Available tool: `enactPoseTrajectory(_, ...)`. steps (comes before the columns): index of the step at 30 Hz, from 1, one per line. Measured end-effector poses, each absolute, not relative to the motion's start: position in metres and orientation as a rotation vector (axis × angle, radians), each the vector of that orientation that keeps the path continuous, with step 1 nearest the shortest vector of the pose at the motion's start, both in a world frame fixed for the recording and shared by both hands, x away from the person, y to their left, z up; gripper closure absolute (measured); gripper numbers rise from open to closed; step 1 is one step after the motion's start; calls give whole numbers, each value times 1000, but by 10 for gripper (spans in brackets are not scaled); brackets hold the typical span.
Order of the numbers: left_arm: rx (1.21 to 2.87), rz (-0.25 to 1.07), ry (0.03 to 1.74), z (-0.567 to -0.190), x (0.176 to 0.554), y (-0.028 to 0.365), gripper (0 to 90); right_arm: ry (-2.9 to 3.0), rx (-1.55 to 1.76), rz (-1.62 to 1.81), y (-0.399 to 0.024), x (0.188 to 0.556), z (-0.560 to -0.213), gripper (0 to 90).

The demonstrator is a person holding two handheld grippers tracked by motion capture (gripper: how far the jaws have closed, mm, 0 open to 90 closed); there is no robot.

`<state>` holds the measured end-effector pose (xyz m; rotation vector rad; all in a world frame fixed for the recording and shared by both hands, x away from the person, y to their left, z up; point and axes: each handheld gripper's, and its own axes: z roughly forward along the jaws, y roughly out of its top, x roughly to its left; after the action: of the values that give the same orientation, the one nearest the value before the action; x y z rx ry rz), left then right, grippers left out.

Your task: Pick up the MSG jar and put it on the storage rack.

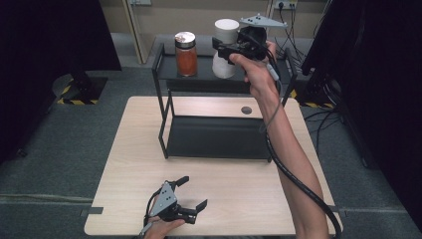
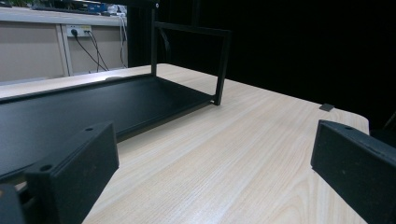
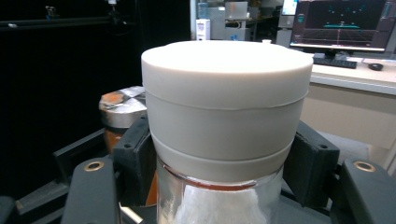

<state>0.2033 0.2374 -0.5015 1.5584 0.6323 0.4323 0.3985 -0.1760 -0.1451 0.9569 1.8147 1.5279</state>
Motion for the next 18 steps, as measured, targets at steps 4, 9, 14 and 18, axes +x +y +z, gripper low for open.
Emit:
enactPoseTrajectory(4,1559,431,630,-501,203,237,2,1802,972,1515,-170,404,-146,353)
enactPoseTrajectory(9,1558,430,627,-501,203,237,2,1792,992,1506,-165,411,-149,353)
enactPoseTrajectory(14,1557,428,624,-502,202,237,3,1782,996,1493,-160,417,-153,353)
enactPoseTrajectory(18,1557,427,623,-502,202,237,3,1778,1003,1489,-157,421,-155,353)
